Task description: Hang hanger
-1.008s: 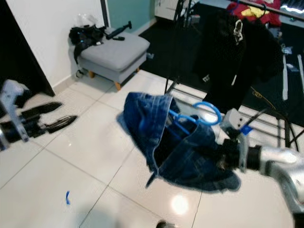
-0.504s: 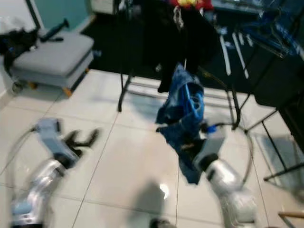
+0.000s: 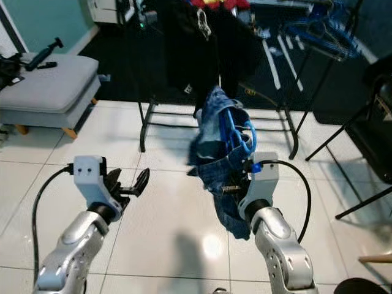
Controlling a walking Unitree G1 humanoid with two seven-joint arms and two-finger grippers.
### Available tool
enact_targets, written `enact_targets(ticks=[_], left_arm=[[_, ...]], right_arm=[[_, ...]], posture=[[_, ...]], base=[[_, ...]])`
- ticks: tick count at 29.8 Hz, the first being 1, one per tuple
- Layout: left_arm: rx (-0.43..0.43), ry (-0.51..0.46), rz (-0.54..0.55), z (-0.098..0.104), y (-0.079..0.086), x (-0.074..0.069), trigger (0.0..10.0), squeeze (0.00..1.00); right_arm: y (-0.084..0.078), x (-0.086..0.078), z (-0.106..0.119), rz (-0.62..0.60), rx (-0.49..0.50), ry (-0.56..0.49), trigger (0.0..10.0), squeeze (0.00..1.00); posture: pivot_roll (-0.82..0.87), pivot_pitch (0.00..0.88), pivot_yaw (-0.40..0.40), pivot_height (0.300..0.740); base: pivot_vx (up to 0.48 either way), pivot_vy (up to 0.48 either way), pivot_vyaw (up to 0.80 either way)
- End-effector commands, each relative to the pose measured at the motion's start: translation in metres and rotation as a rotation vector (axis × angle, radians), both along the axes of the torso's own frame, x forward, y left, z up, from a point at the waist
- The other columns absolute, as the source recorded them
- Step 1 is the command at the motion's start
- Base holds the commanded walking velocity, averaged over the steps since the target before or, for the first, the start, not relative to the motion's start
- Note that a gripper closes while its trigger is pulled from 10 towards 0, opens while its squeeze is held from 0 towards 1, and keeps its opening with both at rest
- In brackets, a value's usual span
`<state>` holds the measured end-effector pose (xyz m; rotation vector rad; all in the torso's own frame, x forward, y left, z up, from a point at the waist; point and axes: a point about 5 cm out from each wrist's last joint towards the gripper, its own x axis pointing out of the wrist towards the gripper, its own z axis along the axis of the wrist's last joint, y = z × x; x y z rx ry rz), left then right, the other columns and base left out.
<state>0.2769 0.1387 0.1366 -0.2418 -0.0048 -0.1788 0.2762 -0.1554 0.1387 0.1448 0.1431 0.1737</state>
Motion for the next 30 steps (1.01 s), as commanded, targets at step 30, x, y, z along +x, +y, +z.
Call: enact_targets(ticks=[30], left_arm=[[0.039,-0.003,0.082,0.004,0.010,0.008,10.0,0.00]], right_arm=[[0.009,0.005,0.015,0.088,0.014,-0.076,10.0,0.00]], posture=[[0.01,0.176,-0.055,0.740]], base=[[0.480,0.000,0.30]])
